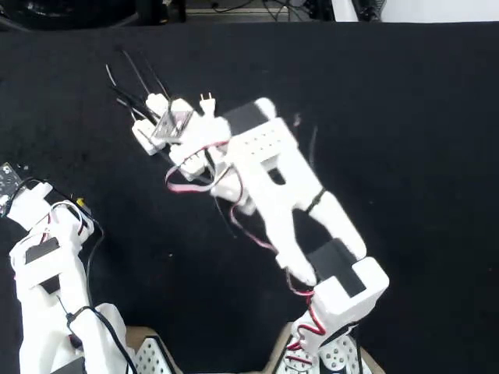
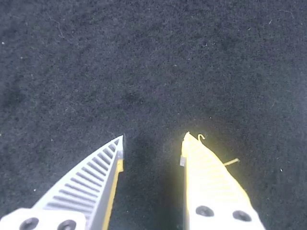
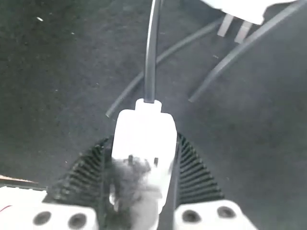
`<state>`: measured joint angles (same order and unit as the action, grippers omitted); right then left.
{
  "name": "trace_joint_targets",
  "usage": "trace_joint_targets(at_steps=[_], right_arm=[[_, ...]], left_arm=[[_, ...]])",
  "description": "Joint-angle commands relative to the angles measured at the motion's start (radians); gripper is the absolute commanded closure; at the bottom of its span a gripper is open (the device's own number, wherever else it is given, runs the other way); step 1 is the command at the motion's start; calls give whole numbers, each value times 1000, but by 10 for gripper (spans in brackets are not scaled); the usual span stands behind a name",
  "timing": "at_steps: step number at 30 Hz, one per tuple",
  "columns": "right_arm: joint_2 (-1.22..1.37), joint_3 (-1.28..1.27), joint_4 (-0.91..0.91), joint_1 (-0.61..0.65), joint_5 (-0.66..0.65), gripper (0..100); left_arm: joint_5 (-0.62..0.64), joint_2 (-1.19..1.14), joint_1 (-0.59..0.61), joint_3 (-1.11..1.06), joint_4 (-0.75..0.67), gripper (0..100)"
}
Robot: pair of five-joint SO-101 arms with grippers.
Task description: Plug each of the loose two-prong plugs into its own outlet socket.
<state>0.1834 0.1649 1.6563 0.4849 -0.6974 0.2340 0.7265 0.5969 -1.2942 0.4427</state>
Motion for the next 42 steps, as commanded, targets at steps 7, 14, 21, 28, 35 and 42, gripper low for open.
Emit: trace_joint_targets(at_steps=[7,14,21,28,35,42], right_arm=[[-5,302,-44,-273,18,988],[58,228,-245,-503,20,988],[232,366,-265,-614,250,988],[460,622,-264,-623,278,988],[700,891,-265,-624,278,988],[920,1132,-264,-649,279,988]], left_arm=[[8,28,1,21,-14,798],[8,28,-1,21,-14,798],[8,28,-1,21,-14,798],[8,28,-1,21,-14,798],[8,28,-1,21,-14,798],[8,28,-1,19,-14,798]])
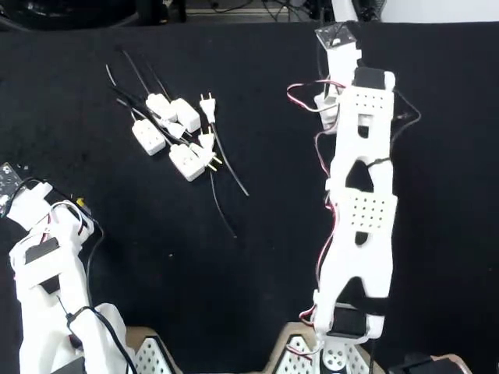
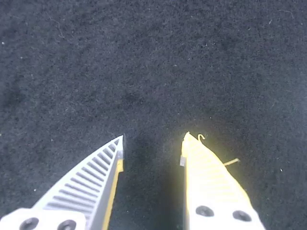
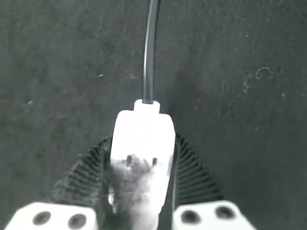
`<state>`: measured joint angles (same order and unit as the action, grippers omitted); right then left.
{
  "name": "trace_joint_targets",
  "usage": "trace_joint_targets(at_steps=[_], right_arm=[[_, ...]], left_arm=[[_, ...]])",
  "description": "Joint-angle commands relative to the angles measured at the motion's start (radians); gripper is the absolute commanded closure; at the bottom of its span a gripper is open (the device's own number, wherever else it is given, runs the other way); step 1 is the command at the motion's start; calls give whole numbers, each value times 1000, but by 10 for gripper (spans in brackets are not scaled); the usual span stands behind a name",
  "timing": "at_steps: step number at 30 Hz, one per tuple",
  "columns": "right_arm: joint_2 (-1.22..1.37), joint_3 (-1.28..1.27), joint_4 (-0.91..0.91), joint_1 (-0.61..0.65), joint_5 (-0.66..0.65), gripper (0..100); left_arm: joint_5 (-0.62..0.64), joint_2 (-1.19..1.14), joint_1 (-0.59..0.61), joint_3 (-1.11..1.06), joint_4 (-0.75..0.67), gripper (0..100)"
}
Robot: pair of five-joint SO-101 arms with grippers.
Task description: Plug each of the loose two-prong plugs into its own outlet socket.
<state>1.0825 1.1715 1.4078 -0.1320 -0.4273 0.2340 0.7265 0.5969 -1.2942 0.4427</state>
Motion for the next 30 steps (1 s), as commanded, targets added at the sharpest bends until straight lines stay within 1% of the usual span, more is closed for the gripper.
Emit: trace_joint_targets(at_steps=[1,8,11,15,17,21,23,26,30], right_arm=[[45,147,-15,-40,9,988],[130,217,-15,-86,11,988],[133,217,-17,-94,55,987],[133,211,-8,-87,64,981],[133,211,2,-87,64,930],[134,214,3,-87,55,779],[130,217,2,-87,55,734],[128,243,-12,-87,55,726],[133,363,-17,-87,55,724]], left_arm=[[8,28,-1,19,-14,798],[8,28,-1,19,-14,798],[8,28,-1,19,-14,798],[8,28,-1,19,-14,798],[8,28,-1,19,-14,798],[8,28,-1,19,-14,798],[8,28,-1,19,-14,798],[8,28,-1,19,-14,798],[8,28,-1,19,-14,798]])
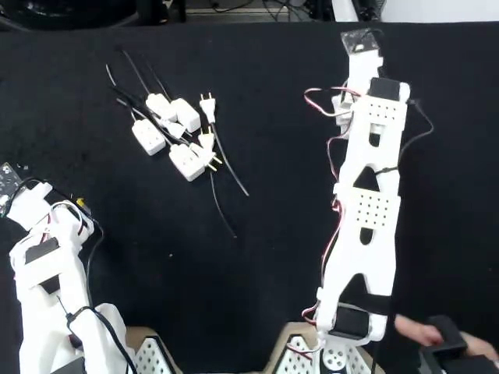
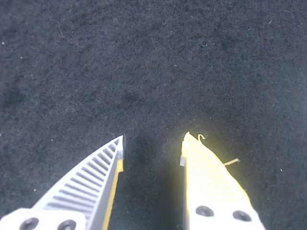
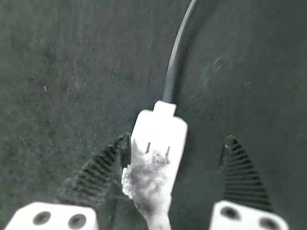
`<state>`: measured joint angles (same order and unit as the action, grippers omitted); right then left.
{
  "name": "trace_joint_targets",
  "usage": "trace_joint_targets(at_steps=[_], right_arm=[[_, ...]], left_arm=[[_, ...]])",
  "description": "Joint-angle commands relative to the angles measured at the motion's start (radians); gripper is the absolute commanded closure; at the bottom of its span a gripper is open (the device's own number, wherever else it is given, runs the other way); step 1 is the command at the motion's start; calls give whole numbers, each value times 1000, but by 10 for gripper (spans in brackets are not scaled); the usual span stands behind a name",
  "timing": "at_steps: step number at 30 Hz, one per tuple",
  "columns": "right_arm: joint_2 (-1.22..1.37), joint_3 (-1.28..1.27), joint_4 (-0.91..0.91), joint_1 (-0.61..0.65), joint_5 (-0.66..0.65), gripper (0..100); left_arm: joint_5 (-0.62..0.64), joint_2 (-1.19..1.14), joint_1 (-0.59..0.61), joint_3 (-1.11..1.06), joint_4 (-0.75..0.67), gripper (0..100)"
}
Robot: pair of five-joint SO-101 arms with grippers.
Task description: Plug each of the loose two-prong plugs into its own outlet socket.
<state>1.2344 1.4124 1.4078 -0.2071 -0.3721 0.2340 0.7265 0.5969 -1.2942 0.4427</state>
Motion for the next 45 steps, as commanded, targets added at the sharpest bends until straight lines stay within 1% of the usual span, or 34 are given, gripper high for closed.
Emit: trace_joint_targets(at_steps=[1,5,12,15,18,21,23,26,31,33,36,41,45], right_arm=[[-19,157,-17,-11,0,724],[-25,260,-15,9,0,726],[-125,257,8,44,9,724],[-179,257,69,60,9,724],[-249,257,186,101,9,726],[-314,257,299,169,9,726],[-348,257,344,213,9,726],[-400,255,356,255,23,726],[-492,246,361,255,115,726],[-550,208,361,253,118,726],[-688,70,361,259,118,727],[-978,-252,356,262,114,727],[-1133,-499,353,327,112,725]], left_arm=[[8,28,-1,19,-14,798],[8,28,-1,19,-14,798],[8,28,-1,19,-14,798],[8,28,-1,19,-14,798],[8,28,-1,21,-14,798],[8,28,-1,21,-14,798],[8,28,-1,21,-14,798],[8,28,-1,21,-14,798],[8,28,-1,21,-14,798],[8,28,-1,21,-14,798],[8,28,-1,21,-14,798],[8,28,-1,21,-14,798],[8,28,-1,21,-14,798]])
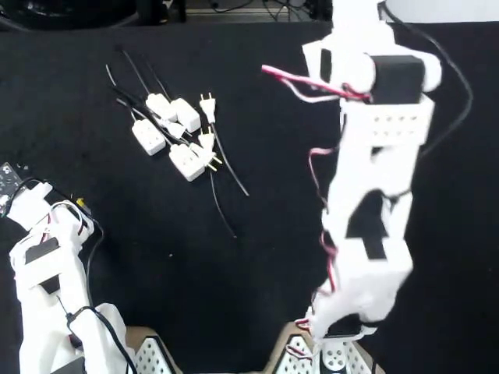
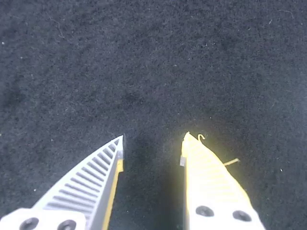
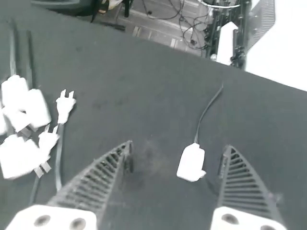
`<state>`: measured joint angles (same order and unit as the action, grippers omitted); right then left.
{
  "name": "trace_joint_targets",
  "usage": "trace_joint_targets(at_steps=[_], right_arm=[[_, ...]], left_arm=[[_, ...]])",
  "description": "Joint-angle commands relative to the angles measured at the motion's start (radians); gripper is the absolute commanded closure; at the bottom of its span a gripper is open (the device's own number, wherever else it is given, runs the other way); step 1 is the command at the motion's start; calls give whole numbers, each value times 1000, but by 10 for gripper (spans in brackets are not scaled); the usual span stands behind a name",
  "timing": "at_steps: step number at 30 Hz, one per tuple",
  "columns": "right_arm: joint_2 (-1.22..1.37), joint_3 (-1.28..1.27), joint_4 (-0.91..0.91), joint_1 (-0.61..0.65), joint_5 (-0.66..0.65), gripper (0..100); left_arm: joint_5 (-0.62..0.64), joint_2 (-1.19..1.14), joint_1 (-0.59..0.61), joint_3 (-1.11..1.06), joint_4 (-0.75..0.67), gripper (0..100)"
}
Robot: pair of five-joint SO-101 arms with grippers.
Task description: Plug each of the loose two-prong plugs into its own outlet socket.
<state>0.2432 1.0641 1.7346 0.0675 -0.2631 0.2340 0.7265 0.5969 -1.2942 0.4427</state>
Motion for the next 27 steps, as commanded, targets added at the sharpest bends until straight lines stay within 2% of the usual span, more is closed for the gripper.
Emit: trace_joint_targets(at_steps=[1,12,15,19,27], right_arm=[[-166,-205,26,77,3,726],[-278,-628,3,298,11,726],[-294,-702,3,292,9,726],[-375,-862,-18,264,5,727],[-808,-1374,-256,267,6,727]], left_arm=[[8,28,-1,21,-14,798],[8,28,1,21,-14,798],[8,28,-8,21,-14,798],[-2,26,-90,33,-9,798],[-92,15,-154,127,115,798]])
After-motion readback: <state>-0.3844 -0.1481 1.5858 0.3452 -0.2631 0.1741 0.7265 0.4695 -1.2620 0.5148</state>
